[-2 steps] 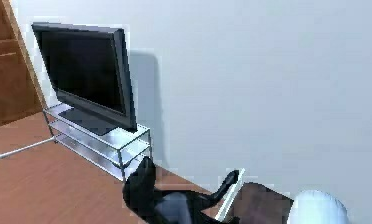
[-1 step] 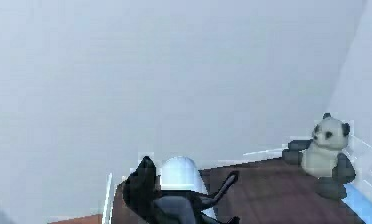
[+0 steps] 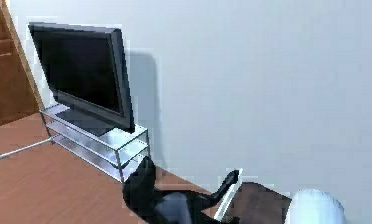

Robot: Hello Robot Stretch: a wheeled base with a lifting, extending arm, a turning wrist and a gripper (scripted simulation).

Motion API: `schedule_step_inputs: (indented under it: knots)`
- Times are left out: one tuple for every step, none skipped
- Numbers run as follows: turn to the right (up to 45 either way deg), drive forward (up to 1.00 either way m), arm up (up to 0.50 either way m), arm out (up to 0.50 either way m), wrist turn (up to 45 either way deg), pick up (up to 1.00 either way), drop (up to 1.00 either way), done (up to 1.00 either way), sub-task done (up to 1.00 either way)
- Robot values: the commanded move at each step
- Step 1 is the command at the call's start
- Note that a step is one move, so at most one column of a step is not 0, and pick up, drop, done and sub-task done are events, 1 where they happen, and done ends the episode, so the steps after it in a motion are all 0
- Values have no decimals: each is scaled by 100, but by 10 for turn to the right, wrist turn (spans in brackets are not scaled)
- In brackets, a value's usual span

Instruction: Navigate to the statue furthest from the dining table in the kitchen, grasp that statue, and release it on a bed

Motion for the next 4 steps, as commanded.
schedule_step_inputs:
  knots:
    - [-450, 0, 0, 0, 0, 0, 0, 0, 0]
    - [-450, 0, 0, 0, 0, 0, 0, 0, 0]
    - [-270, 0, 0, 0, 0, 0, 0, 0, 0]
    - [450, 0, 0, 0, 0, 0, 0, 0, 0]
